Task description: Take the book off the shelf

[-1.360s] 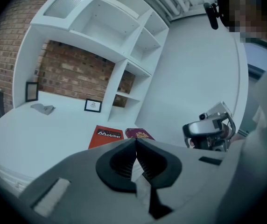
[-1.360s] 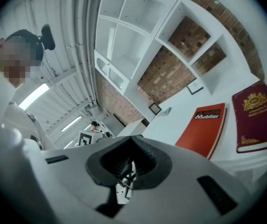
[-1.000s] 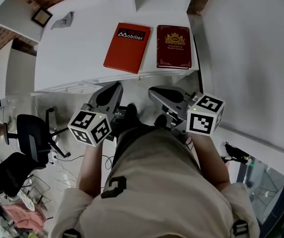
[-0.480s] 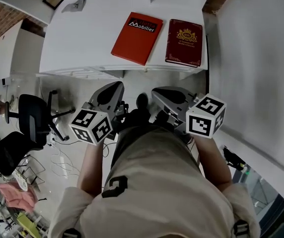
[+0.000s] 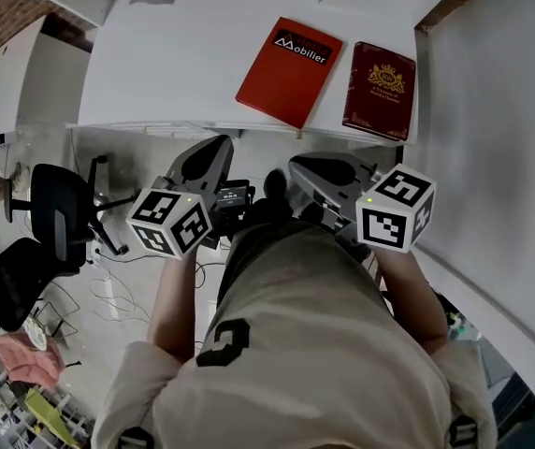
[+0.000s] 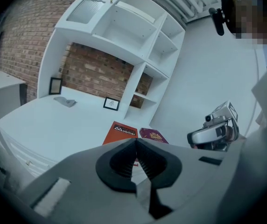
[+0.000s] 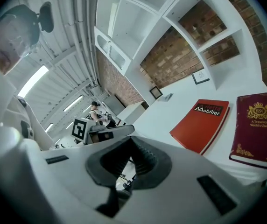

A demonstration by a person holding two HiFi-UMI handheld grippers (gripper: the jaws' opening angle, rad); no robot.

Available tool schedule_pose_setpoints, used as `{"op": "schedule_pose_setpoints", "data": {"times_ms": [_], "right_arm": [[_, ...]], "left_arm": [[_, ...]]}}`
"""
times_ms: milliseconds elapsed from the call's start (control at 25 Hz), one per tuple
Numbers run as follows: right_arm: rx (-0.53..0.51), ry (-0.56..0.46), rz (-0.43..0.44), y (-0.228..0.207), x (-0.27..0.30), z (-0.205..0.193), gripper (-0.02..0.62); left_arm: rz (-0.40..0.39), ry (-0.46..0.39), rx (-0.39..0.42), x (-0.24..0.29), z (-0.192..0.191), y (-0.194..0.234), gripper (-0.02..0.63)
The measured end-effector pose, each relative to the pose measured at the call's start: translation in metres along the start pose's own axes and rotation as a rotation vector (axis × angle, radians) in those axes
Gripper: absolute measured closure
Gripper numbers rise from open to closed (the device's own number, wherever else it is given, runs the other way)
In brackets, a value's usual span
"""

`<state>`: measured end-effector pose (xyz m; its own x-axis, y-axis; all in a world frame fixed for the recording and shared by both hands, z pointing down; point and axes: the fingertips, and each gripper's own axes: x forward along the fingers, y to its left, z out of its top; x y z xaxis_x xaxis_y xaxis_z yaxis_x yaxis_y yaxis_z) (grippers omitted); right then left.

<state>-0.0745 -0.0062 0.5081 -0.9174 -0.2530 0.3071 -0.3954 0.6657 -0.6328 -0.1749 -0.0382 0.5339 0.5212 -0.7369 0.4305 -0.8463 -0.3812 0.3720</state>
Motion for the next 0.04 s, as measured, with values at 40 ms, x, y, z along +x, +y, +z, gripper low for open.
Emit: {"op": "schedule_pose_setpoints", "data": {"times_ms": [40], "right_arm": [[-0.004,0.005,0.001,-0.0004,0.0086,0.0038,0.591]], "left_arm": [[-0.001,-0.003,-0.003,0.0006,0.0029,0.0082,0.603]]}}
